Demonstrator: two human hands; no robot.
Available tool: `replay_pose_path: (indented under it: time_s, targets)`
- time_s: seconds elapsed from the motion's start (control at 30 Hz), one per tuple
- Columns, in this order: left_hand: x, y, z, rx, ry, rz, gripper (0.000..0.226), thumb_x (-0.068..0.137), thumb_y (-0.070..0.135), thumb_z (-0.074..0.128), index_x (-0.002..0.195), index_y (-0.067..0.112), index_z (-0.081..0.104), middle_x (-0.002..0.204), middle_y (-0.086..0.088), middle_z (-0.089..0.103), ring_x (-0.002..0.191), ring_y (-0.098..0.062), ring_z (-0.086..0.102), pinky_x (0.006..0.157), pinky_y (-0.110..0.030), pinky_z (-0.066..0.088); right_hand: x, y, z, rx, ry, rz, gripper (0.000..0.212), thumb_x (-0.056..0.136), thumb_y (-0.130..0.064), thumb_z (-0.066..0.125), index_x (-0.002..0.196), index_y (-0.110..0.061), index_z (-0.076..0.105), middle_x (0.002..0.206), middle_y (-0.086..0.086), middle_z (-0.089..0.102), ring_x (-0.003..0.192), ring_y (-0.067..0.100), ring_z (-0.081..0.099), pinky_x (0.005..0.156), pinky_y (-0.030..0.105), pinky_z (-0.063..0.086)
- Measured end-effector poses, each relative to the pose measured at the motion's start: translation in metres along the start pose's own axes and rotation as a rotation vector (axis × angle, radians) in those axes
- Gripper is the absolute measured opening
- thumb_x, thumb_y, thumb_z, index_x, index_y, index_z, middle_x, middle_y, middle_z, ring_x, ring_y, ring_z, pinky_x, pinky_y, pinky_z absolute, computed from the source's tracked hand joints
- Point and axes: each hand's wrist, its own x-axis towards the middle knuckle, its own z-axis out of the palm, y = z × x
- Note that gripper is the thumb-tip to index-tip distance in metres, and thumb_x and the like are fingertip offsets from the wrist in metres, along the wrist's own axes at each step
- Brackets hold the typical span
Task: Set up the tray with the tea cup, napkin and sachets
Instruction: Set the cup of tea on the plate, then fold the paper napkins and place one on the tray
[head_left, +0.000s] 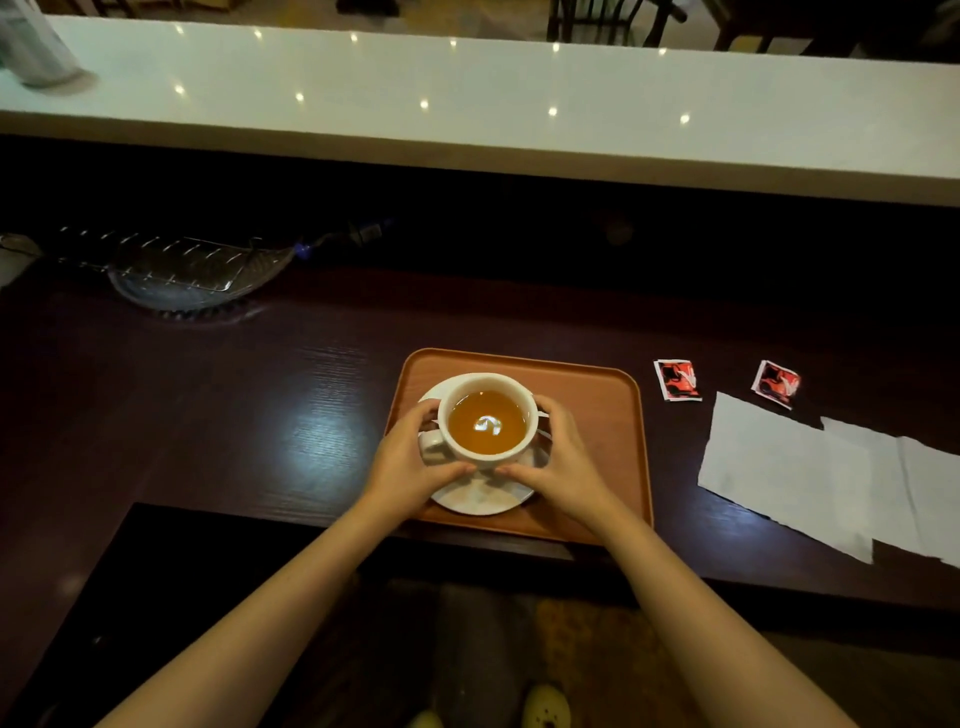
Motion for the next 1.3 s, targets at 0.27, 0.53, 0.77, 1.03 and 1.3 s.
replay_pose_path:
  time_s: [0.27,0.53,0.77,1.03,1.3]
  targets:
    - [-0.009,-0.002,0.007,0.032,0.035,-0.035,0.076,0.054,0.033,0.085,0.11,0.051,0.038,0.102,0.038,0.047,0.095,0.025,0.043,0.073,-0.007,0.035,0.0,0.004,0.001,-0.021,0.003,-0.009,0.08,0.062,-0.031,0.081,0.115,-0.056,0.027,0.118,-0.035,0.03,0.11,-0.024,0.031,0.081,-0.006,0.03]
    - [-0.013,0.009,0.006,0.188,0.005,-0.034,0.103,0.056,0.043,0.082,0.139,0.026,0.022,0.142,0.0,0.036,0.13,-0.019,0.031,0.101,-0.037,0.034,-0.003,-0.002,-0.005,-0.058,-0.102,0.001,0.095,0.067,-0.03,0.079,0.139,-0.03,0.017,0.142,-0.006,0.025,0.128,0.005,0.027,0.103,0.024,0.028]
    - [0.005,0.084,0.008,0.304,0.116,0.34,0.062,0.08,0.042,0.059,0.132,0.013,0.041,0.137,-0.006,0.044,0.127,-0.015,0.032,0.103,-0.028,0.025,-0.02,-0.01,-0.068,-0.272,-0.089,0.043,0.083,0.081,-0.035,0.065,0.145,-0.022,0.013,0.154,0.003,0.015,0.141,0.019,0.016,0.114,0.039,0.022]
    - [0.038,0.185,0.109,0.294,-0.086,0.62,0.041,0.084,0.019,0.062,0.122,0.008,0.052,0.121,-0.012,0.058,0.117,-0.027,0.048,0.097,-0.024,0.03,-0.085,0.001,-0.196,-0.481,0.201,0.117,0.056,0.087,-0.033,0.058,0.136,-0.016,0.036,0.139,0.007,0.04,0.131,0.022,0.031,0.106,0.03,0.025]
    - [0.048,0.237,0.248,0.362,-0.389,0.736,0.043,0.086,0.027,0.057,0.125,0.012,0.049,0.127,-0.008,0.054,0.121,-0.023,0.041,0.099,-0.027,0.032,-0.16,0.046,-0.303,-0.522,0.453,0.338,0.038,0.087,-0.025,0.058,0.122,-0.01,0.054,0.124,0.01,0.054,0.119,0.026,0.042,0.102,0.038,0.036]
